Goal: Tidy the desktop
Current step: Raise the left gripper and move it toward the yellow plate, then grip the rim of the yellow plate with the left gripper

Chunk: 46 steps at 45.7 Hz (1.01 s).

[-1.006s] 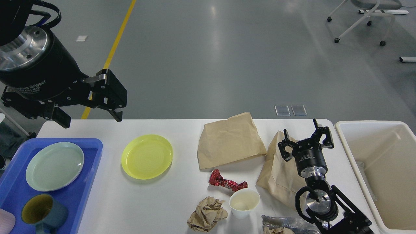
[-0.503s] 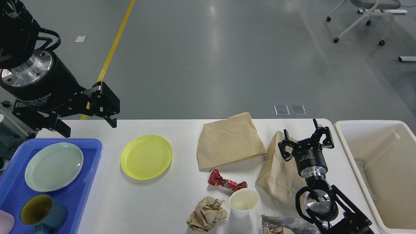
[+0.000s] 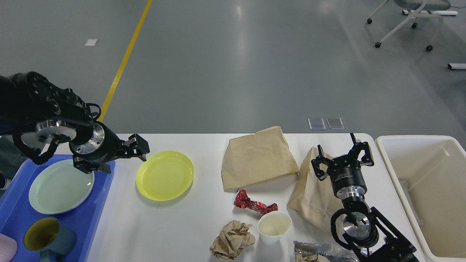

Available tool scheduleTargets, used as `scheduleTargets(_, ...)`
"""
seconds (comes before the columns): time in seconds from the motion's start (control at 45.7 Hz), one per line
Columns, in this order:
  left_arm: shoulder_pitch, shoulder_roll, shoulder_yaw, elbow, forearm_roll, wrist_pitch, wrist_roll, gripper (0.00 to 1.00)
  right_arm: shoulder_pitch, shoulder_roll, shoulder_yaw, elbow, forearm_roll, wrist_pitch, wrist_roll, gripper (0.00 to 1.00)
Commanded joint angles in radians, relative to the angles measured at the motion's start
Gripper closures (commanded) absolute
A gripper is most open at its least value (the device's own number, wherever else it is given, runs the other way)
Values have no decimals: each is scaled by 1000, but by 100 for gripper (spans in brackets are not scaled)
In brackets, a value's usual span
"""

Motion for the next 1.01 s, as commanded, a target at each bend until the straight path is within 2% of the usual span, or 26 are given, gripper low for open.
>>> scheduleTargets(0.0,93,-6,-17,77,-6,26,-4,4,0,0,0,0,0,0,0,0)
scheduleTargets(0.241,305,13,-152,179,-132,103,10,6,0,0,0,0,0,0,0,0)
scheduleTargets(0.415,463,3,-189,244,-221,302,13,7,0,1,0,0,0,0,0,0)
scheduleTargets(0.503,513,-5,-247,257,-222,366,13,7,0,0,0,0,0,0,0,0)
scheduleTargets(0.656,541,0,-277,266,-218,382,1,6,0,0,0,0,0,0,0,0)
scheduleTargets(0.787,575,-8,-286,341,-215,382,1,4,0,0,0,0,0,0,-1,0)
scheduleTargets(0.984,638,-22,-361,373,-221,419,11,8,0,0,0,0,0,0,0,0)
